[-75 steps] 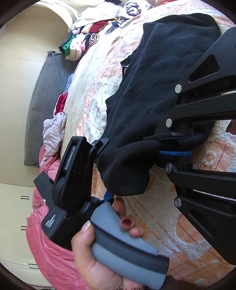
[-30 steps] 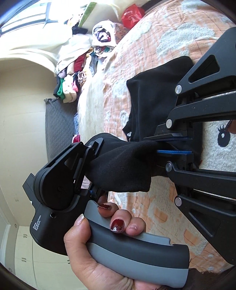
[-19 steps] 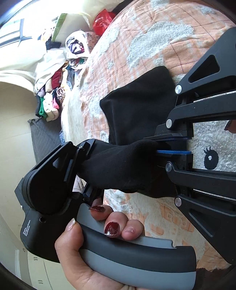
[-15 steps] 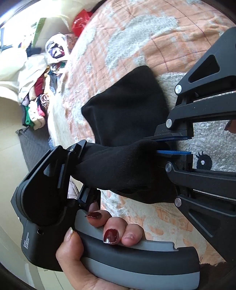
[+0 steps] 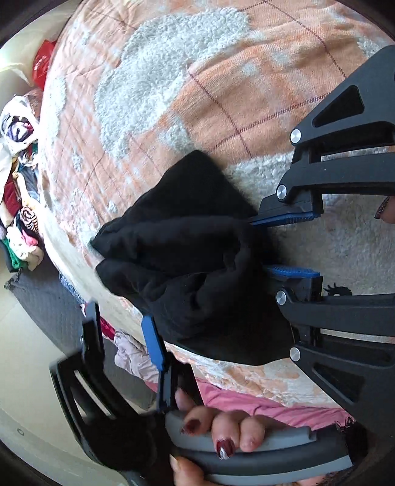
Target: Fold small clothes
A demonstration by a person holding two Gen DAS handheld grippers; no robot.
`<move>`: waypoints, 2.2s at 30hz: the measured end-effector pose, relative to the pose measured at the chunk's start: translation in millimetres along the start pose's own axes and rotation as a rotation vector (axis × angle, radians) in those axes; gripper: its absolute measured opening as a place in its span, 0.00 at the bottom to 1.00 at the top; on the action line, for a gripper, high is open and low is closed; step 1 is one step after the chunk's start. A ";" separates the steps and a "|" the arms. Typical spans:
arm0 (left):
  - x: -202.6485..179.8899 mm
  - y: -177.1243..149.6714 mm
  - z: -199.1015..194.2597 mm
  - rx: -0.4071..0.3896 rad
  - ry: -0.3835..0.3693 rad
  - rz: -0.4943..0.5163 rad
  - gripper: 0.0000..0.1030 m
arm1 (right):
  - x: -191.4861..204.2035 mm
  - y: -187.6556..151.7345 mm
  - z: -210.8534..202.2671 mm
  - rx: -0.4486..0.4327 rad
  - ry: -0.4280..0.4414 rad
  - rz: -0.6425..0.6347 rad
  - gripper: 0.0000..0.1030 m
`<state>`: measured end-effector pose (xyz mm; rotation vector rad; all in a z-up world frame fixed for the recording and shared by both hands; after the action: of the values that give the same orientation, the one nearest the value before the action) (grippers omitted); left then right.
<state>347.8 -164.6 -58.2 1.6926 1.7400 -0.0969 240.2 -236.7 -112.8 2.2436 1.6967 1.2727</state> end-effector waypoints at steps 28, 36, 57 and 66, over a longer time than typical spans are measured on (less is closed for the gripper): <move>83.9 -56.2 -37.7 -0.121 0.289 0.202 0.52 | 31.0 100.0 35.5 0.096 0.055 -0.347 0.11; 71.3 -61.4 -40.0 -0.104 0.224 0.186 0.54 | 41.7 128.2 14.2 -0.022 -0.013 -0.530 0.09; 80.2 -97.6 -47.7 -0.068 0.077 0.015 0.59 | -16.4 98.9 -8.6 0.083 0.157 -0.157 0.62; 86.5 -114.7 -36.8 -0.003 0.027 -0.056 0.59 | -9.5 78.9 -0.3 0.121 0.127 -0.173 0.62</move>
<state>237.1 -89.0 -121.6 1.6497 1.8069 -0.0972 300.7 -275.9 -79.2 2.0599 2.0140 1.3319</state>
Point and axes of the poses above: each gripper's, at about its wrist camera, not at the fingertips, and z roughly the way its jaws point, x to its left, y to its top, the point moved 9 cm from there along z, roughly the way its jaws point, and after that the axes turned 4 degrees about -z, right-handed, at the moved point
